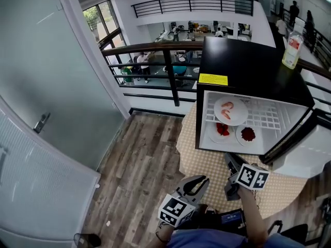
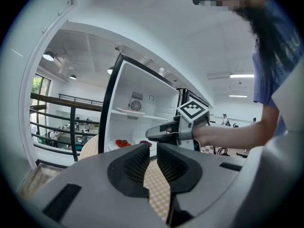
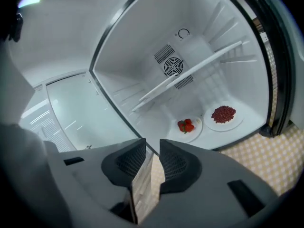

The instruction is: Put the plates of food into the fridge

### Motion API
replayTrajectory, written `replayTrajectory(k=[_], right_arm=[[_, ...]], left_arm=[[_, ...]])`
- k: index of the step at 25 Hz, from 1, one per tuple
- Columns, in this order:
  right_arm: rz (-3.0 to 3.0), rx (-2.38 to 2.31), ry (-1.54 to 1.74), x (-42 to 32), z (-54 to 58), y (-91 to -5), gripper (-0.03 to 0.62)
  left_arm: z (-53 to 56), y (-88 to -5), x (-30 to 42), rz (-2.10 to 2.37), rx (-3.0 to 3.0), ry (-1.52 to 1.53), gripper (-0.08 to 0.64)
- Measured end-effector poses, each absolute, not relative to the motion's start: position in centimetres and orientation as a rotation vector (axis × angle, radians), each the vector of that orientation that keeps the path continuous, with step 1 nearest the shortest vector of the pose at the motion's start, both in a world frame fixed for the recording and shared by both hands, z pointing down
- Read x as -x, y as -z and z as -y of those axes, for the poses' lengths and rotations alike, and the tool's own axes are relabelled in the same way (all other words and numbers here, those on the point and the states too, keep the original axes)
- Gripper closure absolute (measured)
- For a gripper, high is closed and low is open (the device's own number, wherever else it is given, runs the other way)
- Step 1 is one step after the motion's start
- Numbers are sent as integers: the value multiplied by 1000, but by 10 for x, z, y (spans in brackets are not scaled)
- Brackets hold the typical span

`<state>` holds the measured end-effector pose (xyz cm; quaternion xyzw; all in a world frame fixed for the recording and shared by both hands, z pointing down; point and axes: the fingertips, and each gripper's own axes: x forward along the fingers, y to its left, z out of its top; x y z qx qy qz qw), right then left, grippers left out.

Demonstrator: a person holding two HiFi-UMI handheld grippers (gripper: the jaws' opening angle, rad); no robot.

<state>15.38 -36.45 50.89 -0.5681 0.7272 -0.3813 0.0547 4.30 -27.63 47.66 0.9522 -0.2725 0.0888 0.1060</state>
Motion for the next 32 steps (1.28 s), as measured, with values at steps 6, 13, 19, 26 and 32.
replayTrajectory(k=[6, 13, 19, 26, 32], right_arm=[[-2192, 1692, 1132, -132, 311, -495, 494], [-2164, 1716, 1109, -109, 267, -490, 502], [-2152, 1684, 1128, -86, 229, -503, 508], [-2099, 1739, 1170, -72, 190, -513, 511], [-2072, 1793, 1193, -74, 169, -518, 516]], left_arm=[[264, -476, -32, 757, -2814, -262, 515], [241, -476, -21, 675, -2838, -260, 515], [219, -474, -7, 638, -2865, -247, 515], [200, -491, 1, 566, -2834, -235, 515], [195, -500, -5, 519, -2811, -231, 515]])
